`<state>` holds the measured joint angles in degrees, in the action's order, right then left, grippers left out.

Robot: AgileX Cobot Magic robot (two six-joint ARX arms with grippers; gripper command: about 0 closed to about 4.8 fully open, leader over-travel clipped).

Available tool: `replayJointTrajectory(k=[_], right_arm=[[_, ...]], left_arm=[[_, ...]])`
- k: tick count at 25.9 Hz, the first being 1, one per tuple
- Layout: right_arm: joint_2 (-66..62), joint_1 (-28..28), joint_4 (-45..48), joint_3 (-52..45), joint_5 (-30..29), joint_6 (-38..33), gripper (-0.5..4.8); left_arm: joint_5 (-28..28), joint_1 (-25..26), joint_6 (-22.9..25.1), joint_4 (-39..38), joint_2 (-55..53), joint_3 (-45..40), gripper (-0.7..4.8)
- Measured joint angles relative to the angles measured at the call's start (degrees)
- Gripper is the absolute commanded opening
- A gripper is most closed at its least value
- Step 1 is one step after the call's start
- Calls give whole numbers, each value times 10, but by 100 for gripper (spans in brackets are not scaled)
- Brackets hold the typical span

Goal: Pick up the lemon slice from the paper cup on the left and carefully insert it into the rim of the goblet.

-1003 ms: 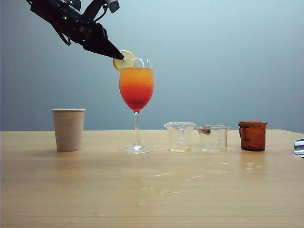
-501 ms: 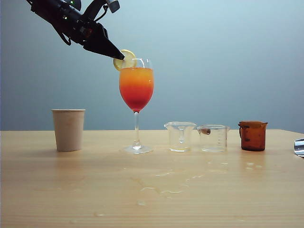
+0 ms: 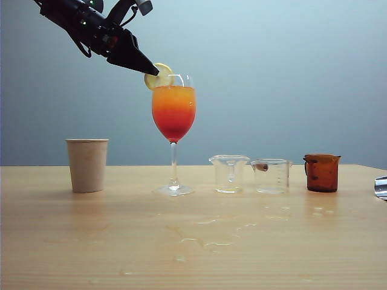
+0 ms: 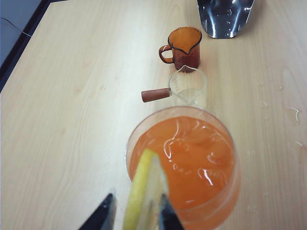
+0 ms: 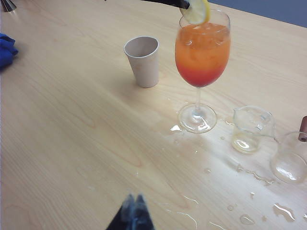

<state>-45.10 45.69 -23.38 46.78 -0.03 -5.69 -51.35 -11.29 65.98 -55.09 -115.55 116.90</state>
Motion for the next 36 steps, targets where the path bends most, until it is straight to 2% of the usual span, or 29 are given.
replayJointTrajectory(k=[26, 28, 30, 31, 36], right_arm=[[0, 0, 0, 0, 0, 10, -4], [0, 0, 1, 0, 0, 10, -4], [0, 0, 3, 0, 0, 11, -4], [0, 0, 6, 0, 0, 11, -4], [0, 0, 29, 0, 0, 11, -4]], left_arm=[[0, 1, 0, -24, 35, 13, 119], [0, 1, -3, -29, 43, 13, 96], [1, 1, -17, -30, 53, 13, 8], [0, 1, -24, -30, 57, 13, -7], [0, 1, -90, -42, 83, 14, -6]])
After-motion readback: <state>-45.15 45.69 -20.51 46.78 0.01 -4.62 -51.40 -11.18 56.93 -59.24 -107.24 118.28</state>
